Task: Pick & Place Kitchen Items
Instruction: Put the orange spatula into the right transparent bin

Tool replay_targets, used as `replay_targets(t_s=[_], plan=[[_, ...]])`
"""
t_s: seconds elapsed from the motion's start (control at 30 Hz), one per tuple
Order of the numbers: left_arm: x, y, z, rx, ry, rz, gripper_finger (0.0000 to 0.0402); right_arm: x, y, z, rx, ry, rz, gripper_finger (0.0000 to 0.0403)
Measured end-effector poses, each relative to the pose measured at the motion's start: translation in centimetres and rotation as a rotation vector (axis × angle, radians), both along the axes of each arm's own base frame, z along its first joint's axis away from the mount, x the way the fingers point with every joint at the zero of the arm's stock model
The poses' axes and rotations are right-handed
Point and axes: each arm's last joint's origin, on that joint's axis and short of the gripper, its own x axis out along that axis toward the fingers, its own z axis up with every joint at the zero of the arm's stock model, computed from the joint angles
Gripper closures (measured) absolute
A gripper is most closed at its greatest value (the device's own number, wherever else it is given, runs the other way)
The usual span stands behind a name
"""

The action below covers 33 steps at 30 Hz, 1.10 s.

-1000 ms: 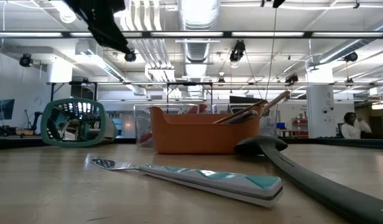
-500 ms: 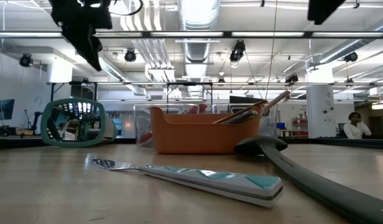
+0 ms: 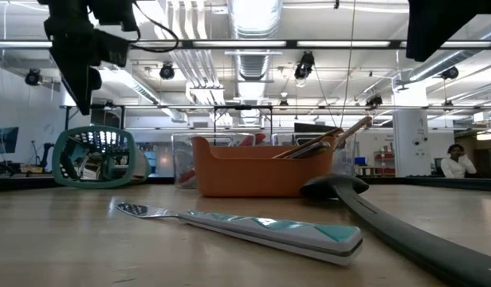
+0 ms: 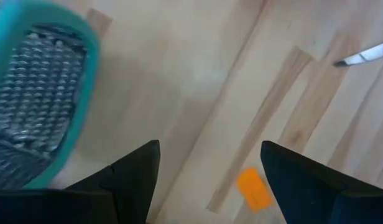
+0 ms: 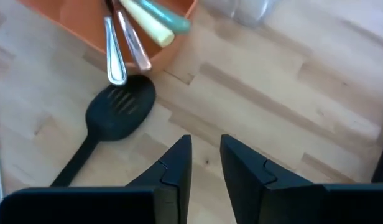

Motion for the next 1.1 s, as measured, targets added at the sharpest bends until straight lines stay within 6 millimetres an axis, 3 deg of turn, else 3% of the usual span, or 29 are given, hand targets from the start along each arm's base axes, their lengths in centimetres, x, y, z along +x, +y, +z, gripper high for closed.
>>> replay_targets(t_s=[0.13, 0.27, 0.43, 0.6, 0.83, 1.1], plan=[[1.0, -0.9, -1.8, -0.016, -0.013, -0.013, 0.0117, 0.1, -0.1, -0.2, -0.055, -0.040, 0.000, 0.0317], [1.9, -1.8, -3.2, -0.030, -0.018, -0.025, 0.0117, 0.7, 0.8, -0.8, -0.003, -0.144, -0.008, 0.0319], [2.9, -1.7, -4.5, -0.013, -0.102, 0.007, 0.0117, 2.2, 3.2, -2.6, 0.133, -0.385, 0.044, 0.0329], [3.6, -1.5, -5.3, 0.041, -0.199, -0.072, 0.0117, 3.6, 5.0, -5.5, 0.187, -0.549, 0.048, 0.0335], [3.6, -1.6, -6.4, 0.054, -0.223, -0.112, 0.0117, 5.3, 6.4, -8.8, 0.174, -0.520, 0.000, 0.0335], [1.5, -2.6, -7.4, -0.070, 0.025, 0.074, 0.0117, 5.5, 6.5, -8.5, 0.108, -0.432, 0.010, 0.0335]])
